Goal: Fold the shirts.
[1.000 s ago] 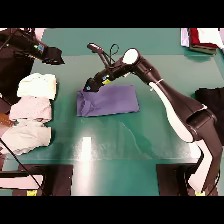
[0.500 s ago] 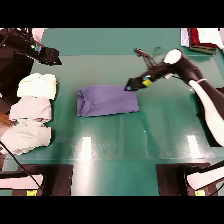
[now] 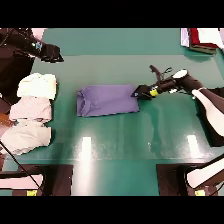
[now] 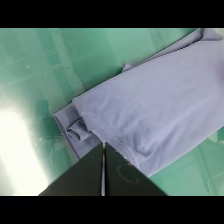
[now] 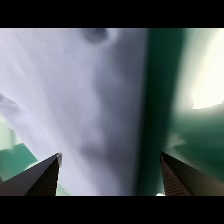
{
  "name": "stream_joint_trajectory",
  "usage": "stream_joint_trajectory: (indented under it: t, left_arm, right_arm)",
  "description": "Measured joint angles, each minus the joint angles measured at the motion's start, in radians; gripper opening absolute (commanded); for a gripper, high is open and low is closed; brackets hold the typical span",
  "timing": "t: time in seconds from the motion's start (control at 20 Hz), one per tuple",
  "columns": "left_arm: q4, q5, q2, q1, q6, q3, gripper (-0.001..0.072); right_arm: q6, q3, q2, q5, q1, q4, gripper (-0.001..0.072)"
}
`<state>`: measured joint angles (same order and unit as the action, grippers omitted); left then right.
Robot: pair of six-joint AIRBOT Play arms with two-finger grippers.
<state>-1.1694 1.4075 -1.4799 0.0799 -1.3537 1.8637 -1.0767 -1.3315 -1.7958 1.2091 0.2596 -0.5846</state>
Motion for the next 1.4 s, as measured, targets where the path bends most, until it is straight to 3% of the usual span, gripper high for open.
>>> stream_joint_trajectory:
  t: [0.05, 0.15, 0.2, 0.25, 0.45, 0.65, 1.1, 1.4]
  left_arm:
    - [0.002, 0.000, 0.000, 0.000, 0.000, 0.000, 0.0024]
    - [0.007, 0.000, 0.000, 0.000, 0.000, 0.000, 0.0024]
    - [0.008, 0.000, 0.000, 0.000, 0.000, 0.000, 0.0023]
    - [0.008, 0.000, 0.000, 0.000, 0.000, 0.000, 0.0023]
    - [0.013, 0.000, 0.000, 0.000, -0.001, 0.000, 0.0023]
    - [0.031, 0.000, 0.000, 0.000, -0.004, 0.000, 0.0023]
    - [0.112, -0.016, 0.000, 0.000, -0.008, 0.000, 0.0023]
    - [0.148, -0.028, 0.000, 0.000, -0.009, 0.000, 0.0023]
  right_arm:
    - [0.006, -0.024, -0.029, 0.008, 0.021, 0.026, 0.0649]
    - [0.014, -0.078, -0.087, 0.024, 0.068, 0.055, 0.0429]
    - [0.016, -0.099, -0.110, 0.032, 0.089, 0.061, 0.0276]
    - [0.019, -0.117, -0.128, 0.037, 0.108, 0.065, 0.0029]
    - [0.043, -0.155, -0.150, 0.061, 0.143, 0.085, 0.0014]
    - [0.039, -0.113, -0.037, 0.050, 0.058, 0.083, 0.0014]
    - [0.008, 0.121, 0.358, -0.033, -0.562, -0.037, 0.0013]
    - [0.005, 0.108, 0.437, -0.067, -0.885, -0.067, 0.0013]
